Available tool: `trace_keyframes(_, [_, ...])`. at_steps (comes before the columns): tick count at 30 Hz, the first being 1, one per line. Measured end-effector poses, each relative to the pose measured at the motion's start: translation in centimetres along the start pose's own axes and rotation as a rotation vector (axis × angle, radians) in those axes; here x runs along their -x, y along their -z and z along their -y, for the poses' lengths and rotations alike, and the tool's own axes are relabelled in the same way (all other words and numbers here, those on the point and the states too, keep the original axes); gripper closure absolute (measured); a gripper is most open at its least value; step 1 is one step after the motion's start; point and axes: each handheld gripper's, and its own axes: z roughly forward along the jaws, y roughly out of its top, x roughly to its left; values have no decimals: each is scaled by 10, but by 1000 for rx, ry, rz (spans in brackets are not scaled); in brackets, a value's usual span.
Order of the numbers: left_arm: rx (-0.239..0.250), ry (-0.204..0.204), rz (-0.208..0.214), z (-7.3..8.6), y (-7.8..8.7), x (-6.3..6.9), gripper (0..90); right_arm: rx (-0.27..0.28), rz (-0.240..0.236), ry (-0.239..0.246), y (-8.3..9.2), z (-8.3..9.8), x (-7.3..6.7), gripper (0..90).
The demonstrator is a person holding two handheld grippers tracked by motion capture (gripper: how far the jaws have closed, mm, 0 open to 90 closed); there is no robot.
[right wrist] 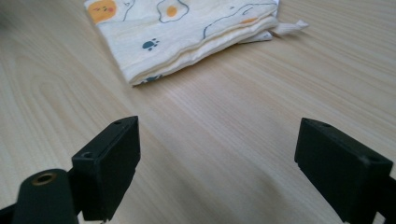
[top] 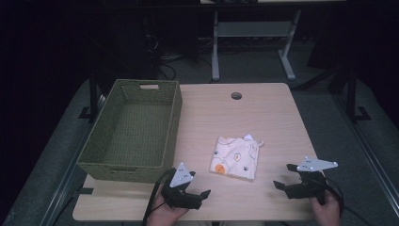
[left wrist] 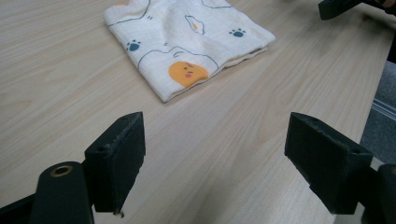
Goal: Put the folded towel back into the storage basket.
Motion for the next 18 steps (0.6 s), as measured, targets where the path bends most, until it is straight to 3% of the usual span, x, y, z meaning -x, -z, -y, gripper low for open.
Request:
trace_keyframes(3, [14, 22, 30, 3, -2, -2, 200, 4, -5, 5, 1, 0, -2, 137])
trace_keyframes(18, [6, 25, 22, 6, -8, -6, 195, 11, 1, -7, 1, 0, -1, 137])
